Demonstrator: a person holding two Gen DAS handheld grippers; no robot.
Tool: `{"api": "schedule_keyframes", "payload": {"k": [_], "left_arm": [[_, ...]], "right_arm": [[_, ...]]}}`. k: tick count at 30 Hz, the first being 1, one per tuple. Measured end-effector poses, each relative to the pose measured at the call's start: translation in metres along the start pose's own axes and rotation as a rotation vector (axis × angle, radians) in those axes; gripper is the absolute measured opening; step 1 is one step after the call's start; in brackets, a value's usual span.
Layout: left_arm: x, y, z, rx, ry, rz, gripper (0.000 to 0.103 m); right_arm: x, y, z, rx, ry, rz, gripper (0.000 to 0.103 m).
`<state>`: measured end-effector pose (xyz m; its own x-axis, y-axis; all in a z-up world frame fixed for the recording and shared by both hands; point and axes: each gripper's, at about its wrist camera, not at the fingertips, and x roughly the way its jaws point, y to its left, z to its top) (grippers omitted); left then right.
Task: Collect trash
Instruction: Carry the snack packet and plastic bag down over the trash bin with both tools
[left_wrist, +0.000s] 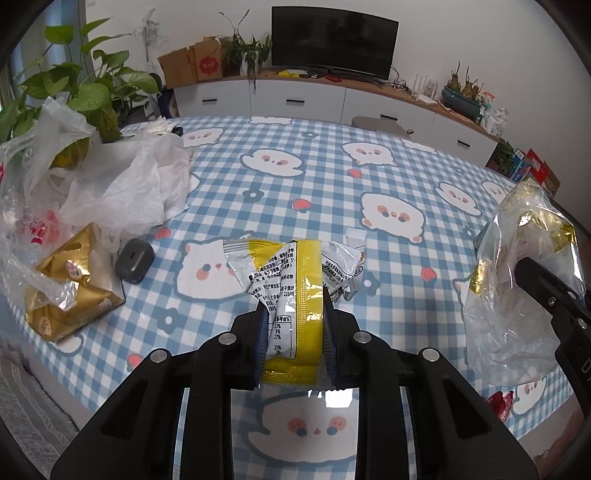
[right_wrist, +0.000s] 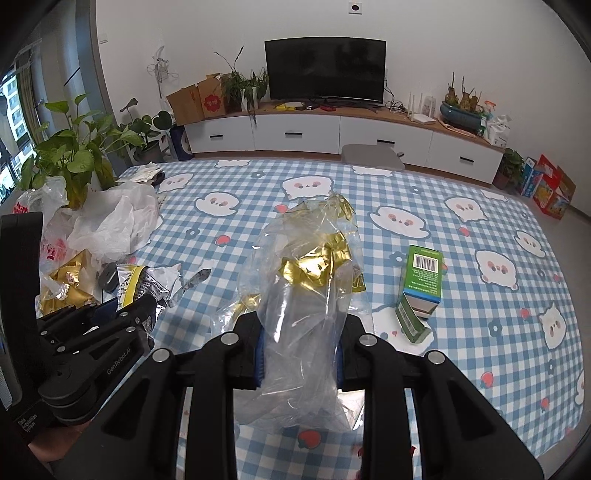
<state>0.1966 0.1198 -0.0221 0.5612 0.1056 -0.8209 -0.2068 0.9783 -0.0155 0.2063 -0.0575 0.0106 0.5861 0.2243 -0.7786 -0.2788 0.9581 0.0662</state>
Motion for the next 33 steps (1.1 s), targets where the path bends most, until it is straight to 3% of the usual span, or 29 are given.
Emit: {"api": "schedule_keyframes", "payload": {"k": [33], "left_arm": [[-0.097,0.000,-0.119,0.024,-0.021,-0.069,0.024]], "right_arm": [[-0.103,-0.006,-0.095,0.005,-0.023,0.001,0.025]]}}
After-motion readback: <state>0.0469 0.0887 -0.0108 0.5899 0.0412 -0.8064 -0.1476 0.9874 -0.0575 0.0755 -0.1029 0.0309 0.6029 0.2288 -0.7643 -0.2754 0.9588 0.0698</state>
